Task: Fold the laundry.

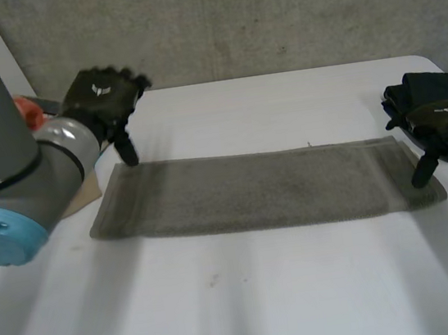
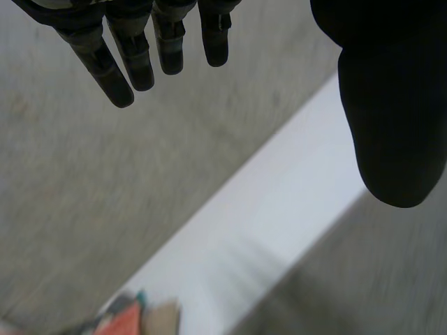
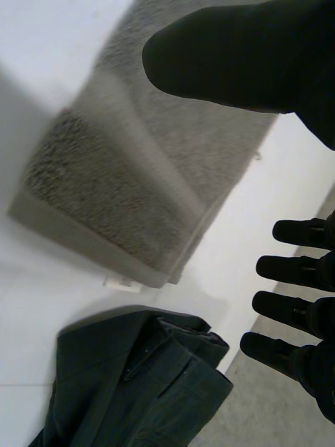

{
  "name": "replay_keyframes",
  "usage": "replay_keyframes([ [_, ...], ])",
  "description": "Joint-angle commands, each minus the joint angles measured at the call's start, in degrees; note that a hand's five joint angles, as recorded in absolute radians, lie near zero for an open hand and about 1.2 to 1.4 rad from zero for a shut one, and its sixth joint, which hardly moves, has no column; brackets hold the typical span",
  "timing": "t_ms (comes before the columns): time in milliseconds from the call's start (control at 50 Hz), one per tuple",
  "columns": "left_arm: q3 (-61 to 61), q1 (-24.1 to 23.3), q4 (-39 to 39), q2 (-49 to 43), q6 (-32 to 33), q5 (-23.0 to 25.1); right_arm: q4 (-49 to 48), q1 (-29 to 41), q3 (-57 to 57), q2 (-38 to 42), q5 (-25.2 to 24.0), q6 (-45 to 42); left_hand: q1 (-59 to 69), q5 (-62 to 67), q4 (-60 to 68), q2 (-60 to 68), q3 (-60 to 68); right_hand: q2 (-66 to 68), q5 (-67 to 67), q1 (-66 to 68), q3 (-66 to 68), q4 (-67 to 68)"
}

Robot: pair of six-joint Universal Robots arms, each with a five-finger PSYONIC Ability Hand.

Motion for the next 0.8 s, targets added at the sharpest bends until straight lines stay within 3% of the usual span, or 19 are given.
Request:
replay_keyframes([
  [20, 3.7, -1.5, -2.2, 2.0, -8.4, 8.4, -4.7, -2.0, 3.4, 3.0, -3.0, -5.7, -1.1, -2.8, -1.5, -1.7, -1.9, 6.9, 6.3, 7.3, 6.6, 6.8],
  [80, 4.2, -2.0, -2.8, 2.0, -10.5, 10.2, -9.7, -3.1, 5.9, 4.0, -3.9, -6.2, -1.1, -2.8, -1.5, -1.7, -1.9, 8.2, 7.6, 8.6, 8.0, 8.2],
  [220, 2.8, -3.2, -2.7, 1.3, -10.8, 8.9, -17.3, -4.6, 8.8, 7.0, -4.4, -7.1, -1.1, -2.8, -1.5, -1.7, -1.9, 16.8, 16.2, 17.2, 16.5, 16.7],
  [340, 2.0, -3.3, -2.4, 0.8, -10.5, 8.5, -18.1, -5.0, 8.8, 9.1, -4.3, -7.9, -1.1, -2.8, -1.5, -1.7, -1.9, 19.1, 18.6, 19.5, 18.9, 19.1],
  [400, 1.6, -3.1, -2.2, 0.7, -10.5, 8.5, -18.6, -5.2, 8.3, 10.2, -4.1, -8.6, -1.1, -2.8, -1.5, -1.7, -1.9, 39.1, 38.5, 39.5, 38.8, 39.0],
  [420, 1.4, -3.1, -2.0, 0.7, -10.5, 8.5, -18.9, -5.3, 8.0, 10.5, -4.0, -8.8, -1.1, -2.8, -1.5, -1.7, -1.9, 63.5, 62.9, 63.9, 63.3, 63.5],
  [640, 0.0, -2.4, -1.6, 1.0, -10.4, 8.5, -22.6, -12.3, 6.5, 8.9, -2.1, -6.4, -1.1, -2.8, -1.5, -1.7, -1.9, 63.8, 63.2, 64.1, 63.5, 63.7],
  [720, -0.3, -2.0, -2.0, 1.2, -10.3, 8.4, -22.2, -15.2, 3.3, 10.5, -1.1, -10.0, -1.1, -2.8, -1.5, -1.7, -1.9, 63.8, 63.2, 64.1, 63.5, 63.7],
  [800, -1.5, -1.3, -1.8, 2.3, -10.3, 8.1, -20.1, -15.5, -1.6, 11.8, 2.6, -18.9, -1.1, -2.8, -1.5, -1.7, -1.9, 63.8, 63.2, 64.1, 63.5, 63.7],
])
